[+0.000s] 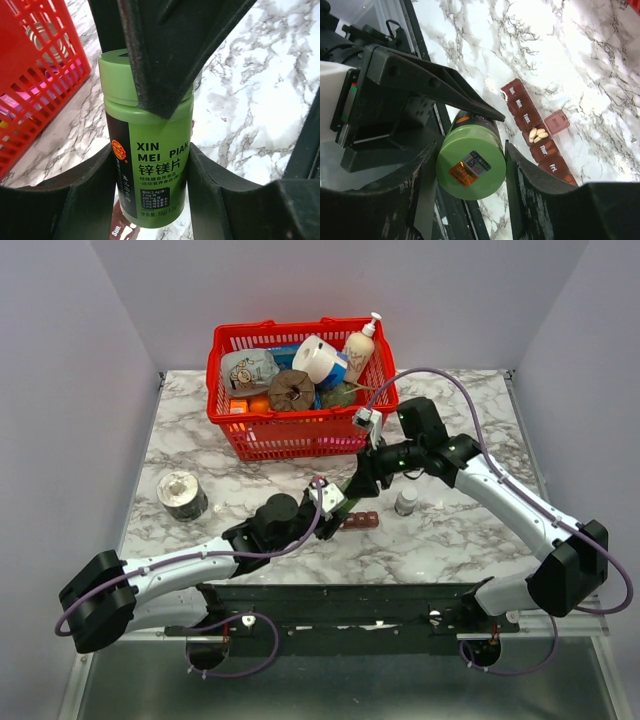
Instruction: Sort the pills into containers
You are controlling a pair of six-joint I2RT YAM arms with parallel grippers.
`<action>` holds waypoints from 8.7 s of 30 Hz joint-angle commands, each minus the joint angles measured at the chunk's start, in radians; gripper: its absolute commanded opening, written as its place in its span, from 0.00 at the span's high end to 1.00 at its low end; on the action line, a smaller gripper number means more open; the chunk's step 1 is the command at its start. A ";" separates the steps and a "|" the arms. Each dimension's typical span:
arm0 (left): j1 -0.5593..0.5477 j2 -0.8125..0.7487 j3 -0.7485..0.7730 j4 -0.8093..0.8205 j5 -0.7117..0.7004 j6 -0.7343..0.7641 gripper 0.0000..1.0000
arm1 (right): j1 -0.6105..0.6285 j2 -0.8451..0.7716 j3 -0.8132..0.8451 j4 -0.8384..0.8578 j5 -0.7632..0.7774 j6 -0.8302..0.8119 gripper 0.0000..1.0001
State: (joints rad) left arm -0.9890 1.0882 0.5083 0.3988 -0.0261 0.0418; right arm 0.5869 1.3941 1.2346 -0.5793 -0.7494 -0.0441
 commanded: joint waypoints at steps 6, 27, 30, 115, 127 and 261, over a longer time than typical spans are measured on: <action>0.050 -0.093 0.022 0.100 0.364 -0.008 1.00 | 0.007 -0.010 0.222 -0.264 -0.228 -0.345 0.00; 0.191 -0.053 0.114 -0.041 0.897 -0.174 1.00 | 0.093 -0.052 0.224 -0.717 -0.300 -1.372 0.10; 0.193 -0.048 0.114 -0.035 0.888 -0.177 1.00 | 0.099 -0.053 0.218 -0.686 -0.300 -1.337 0.16; -0.099 0.094 0.111 0.414 -0.426 0.136 1.00 | 0.010 0.068 0.000 0.007 -0.082 0.219 0.91; 0.016 -0.052 -0.008 0.266 0.102 -0.008 1.00 | -0.052 0.025 0.261 -0.167 -0.266 -0.219 0.00; 0.191 -0.403 -0.113 -0.345 0.122 0.282 0.03 | -0.558 0.953 0.807 0.441 0.648 -0.037 0.26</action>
State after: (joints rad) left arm -0.7998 0.6666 0.4179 0.0566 -0.0601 0.2825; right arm 0.0250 2.3535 2.0068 -0.1585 -0.0731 -0.0723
